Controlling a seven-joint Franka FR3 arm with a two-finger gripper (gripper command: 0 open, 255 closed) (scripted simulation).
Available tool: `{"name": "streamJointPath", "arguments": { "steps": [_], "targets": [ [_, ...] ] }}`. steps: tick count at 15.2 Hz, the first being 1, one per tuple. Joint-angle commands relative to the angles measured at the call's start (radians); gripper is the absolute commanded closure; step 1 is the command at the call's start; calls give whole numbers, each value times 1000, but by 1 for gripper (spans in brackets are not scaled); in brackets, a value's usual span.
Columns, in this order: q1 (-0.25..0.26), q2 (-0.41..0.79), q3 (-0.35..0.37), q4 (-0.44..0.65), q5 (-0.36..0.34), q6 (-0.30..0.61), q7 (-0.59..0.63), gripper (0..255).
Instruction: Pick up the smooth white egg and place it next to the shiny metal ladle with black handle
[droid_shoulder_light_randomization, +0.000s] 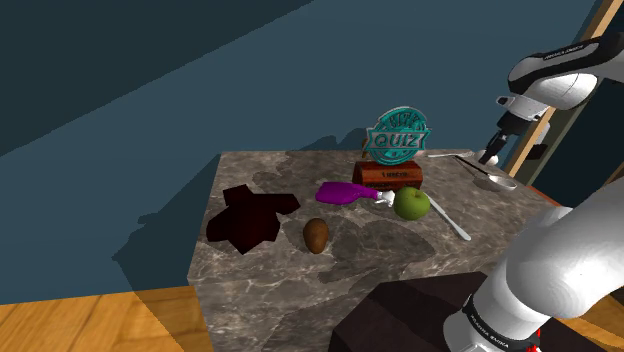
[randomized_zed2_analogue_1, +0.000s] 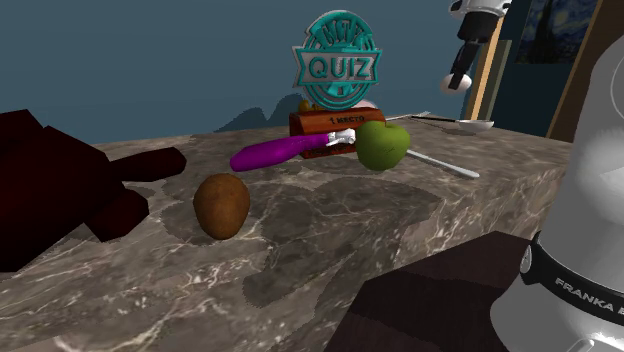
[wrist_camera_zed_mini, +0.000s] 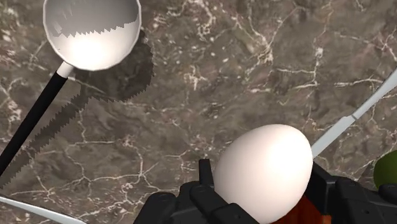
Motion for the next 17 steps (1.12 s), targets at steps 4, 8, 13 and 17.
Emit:
{"name": "streamJointPath", "arguments": {
  "steps": [4, 8, 13, 17],
  "targets": [
    [44, 54, -70, -16, 39, 56, -52, 255],
    [78, 91, -118, -47, 71, 108, -87, 255],
    [145, 154, -201, -80, 136, 172, -148, 255],
    [244, 237, -312, -101, 233, 217, -230, 255]
  ]
}}
